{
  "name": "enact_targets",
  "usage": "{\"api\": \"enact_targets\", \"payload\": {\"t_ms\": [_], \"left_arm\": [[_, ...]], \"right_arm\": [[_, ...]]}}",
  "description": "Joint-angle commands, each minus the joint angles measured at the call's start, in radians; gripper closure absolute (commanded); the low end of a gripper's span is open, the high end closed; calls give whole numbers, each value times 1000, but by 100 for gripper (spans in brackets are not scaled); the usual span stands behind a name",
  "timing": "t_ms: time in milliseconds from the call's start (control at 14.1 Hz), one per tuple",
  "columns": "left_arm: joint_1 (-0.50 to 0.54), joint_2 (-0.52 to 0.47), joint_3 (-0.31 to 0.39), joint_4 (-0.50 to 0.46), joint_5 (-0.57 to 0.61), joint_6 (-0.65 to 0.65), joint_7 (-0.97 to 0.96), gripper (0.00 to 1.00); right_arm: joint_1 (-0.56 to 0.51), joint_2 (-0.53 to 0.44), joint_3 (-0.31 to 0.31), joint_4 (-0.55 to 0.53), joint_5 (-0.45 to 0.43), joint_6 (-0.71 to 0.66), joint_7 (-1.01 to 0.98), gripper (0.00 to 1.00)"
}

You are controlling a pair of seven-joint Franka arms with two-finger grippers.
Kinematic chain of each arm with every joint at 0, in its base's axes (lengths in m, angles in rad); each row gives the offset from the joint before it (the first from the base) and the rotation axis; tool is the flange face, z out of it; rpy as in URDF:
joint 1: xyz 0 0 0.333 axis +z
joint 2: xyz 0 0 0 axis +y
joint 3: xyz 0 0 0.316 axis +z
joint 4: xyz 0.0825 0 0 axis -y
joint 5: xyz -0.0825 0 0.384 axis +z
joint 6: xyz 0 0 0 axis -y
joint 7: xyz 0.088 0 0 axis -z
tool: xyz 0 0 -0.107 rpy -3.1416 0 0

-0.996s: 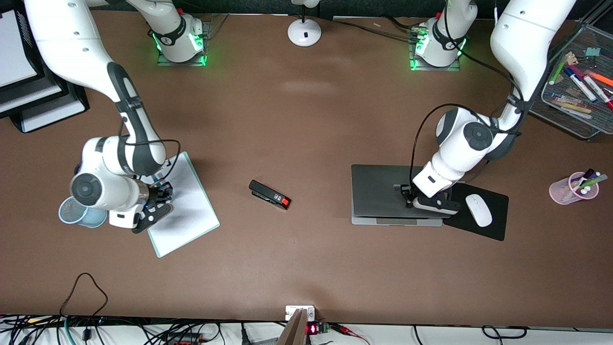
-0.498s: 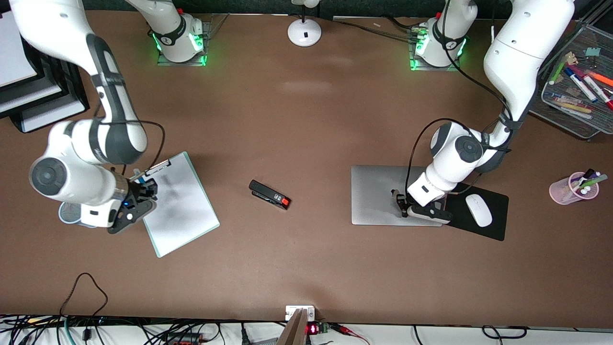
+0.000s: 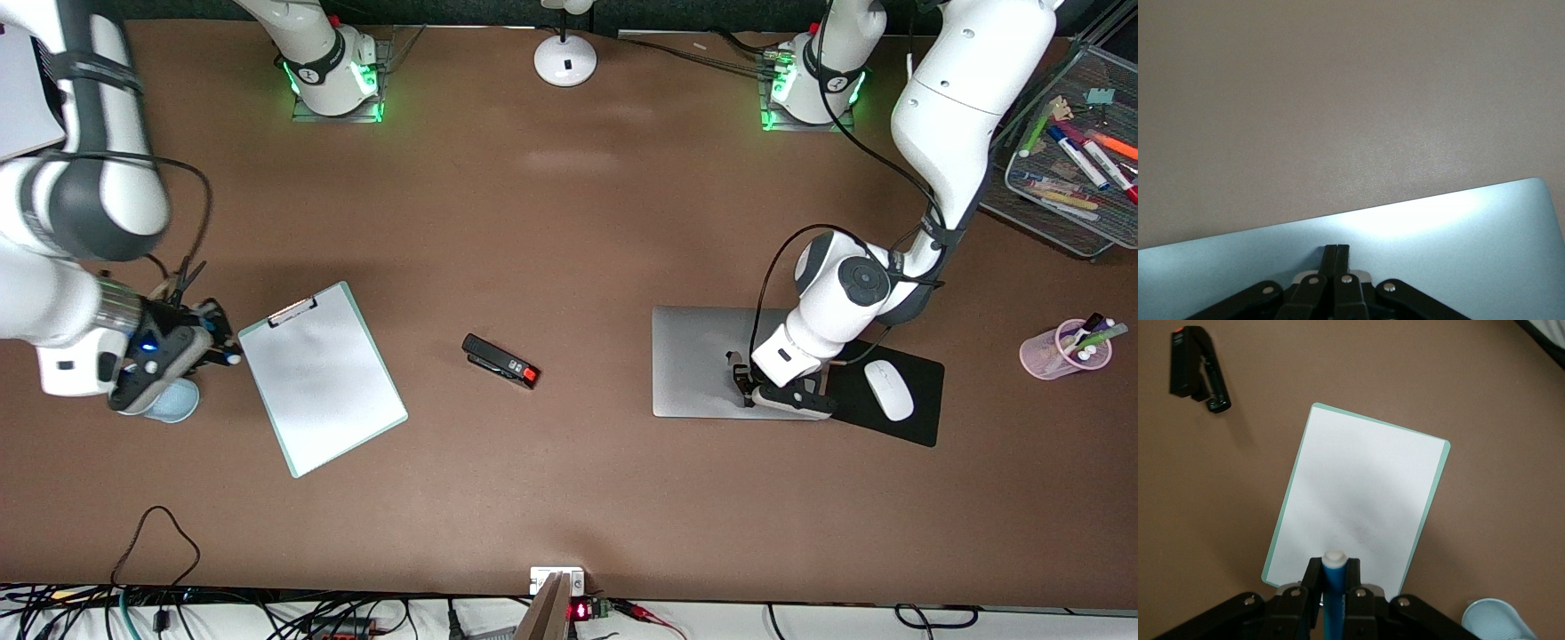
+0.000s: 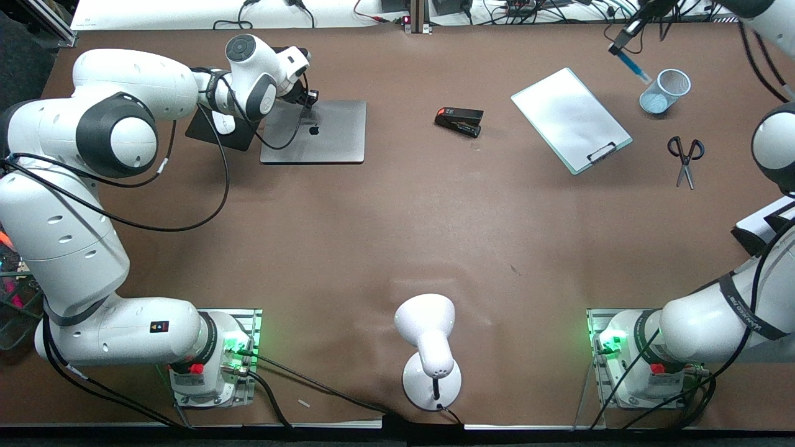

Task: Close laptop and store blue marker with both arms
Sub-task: 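Carry the blue marker to the light-blue cup with the right gripper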

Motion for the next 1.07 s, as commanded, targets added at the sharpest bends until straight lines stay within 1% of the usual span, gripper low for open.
{"api": "enact_targets", "payload": {"t_ms": [0, 214, 356, 498, 641, 783, 925, 996], "left_arm": [[-9, 11, 12, 16, 36, 2, 2, 98], [-9, 11, 12, 12, 36, 2, 2, 97], [-9, 11, 12, 10, 37, 2, 2, 97], [-9, 11, 12, 10, 37, 0, 2, 97], [-9, 11, 12, 9, 37, 0, 2, 95], [-9, 11, 12, 9, 37, 0, 2, 95], [-9, 11, 12, 2, 37, -1, 2, 95], [-9, 11, 12, 1, 37, -1, 2, 95]], "right_arm": [[-51, 6, 3, 31, 101, -39, -163, 100], [-110, 10, 3, 31, 203, -39, -347, 100], [-153, 13, 3, 36, 251, -29, -506, 100], [-212, 27, 3, 76, 332, -38, -635, 100], [-255, 29, 5, 77, 392, -39, -738, 100], [-305, 45, 5, 77, 482, -49, -836, 100], [-353, 79, 5, 79, 568, -101, -945, 100], [-373, 94, 3, 79, 614, -105, -999, 100]]}}
